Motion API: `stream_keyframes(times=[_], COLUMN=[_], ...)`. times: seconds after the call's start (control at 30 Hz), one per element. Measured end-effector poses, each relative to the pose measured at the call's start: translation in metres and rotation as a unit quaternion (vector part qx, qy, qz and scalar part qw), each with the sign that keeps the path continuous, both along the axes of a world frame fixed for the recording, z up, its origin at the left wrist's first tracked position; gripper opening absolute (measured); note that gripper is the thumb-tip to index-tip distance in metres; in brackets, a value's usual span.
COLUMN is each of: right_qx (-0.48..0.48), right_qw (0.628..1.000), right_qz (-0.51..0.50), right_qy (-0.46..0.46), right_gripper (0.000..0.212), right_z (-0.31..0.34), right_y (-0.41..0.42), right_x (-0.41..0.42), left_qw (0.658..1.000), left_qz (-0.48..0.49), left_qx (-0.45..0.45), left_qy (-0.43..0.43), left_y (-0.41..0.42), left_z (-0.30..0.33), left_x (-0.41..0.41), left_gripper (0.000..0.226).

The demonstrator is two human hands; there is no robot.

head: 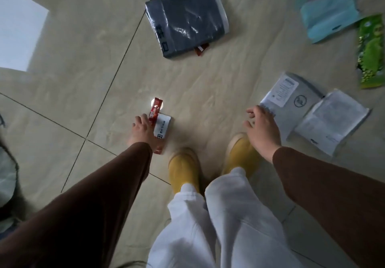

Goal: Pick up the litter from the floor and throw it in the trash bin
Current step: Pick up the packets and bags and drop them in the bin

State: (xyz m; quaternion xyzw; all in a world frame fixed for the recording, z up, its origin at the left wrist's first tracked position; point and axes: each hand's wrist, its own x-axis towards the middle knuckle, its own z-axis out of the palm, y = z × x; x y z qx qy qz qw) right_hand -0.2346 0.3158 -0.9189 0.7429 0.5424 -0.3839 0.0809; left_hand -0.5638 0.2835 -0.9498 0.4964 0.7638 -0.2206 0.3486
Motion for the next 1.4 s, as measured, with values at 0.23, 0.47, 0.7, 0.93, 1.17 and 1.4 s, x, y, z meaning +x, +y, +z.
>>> stream_keyframes(times=[0.23,0.47,0.7,0.93,1.17,1.4], right_qx=[0.028,-0.003,-0.089,-0.122,-0.086,-0.081], right_qw=[0.996,0.979,0.905,0.852,0.840,0.842], right_qz=[-0.081,-0.199,-0.413,-0.505,-0.514,-0.521], right_qy=[0.006,0.032,0.053,-0.059,-0.149,-0.113], right_gripper=[0.026,0.022,0.051,0.093,0.117,0.111], right_z=[-0.030,0.019,0.033,-0.023,-0.065,-0.063], right_y=[0.003,0.020,0.035,0.064,0.070,0.066], right_x=[0.018,0.034,0.070,0.071,0.047,0.059], left_qw=[0.998,0.994,0.979,0.967,0.983,0.959], left_qz=[0.016,-0.015,-0.059,-0.203,-0.115,-0.262], left_qx=[0.048,0.074,0.179,0.146,0.136,0.102], left_qy=[-0.034,-0.080,-0.076,-0.039,-0.041,0.037], left_y=[-0.002,0.066,0.222,0.347,0.359,0.342], left_z=[-0.039,0.022,0.060,-0.014,-0.063,-0.052], left_x=[0.025,0.060,0.086,0.069,0.054,0.078], left_gripper=[0.024,0.024,0.020,0.049,0.080,0.024])
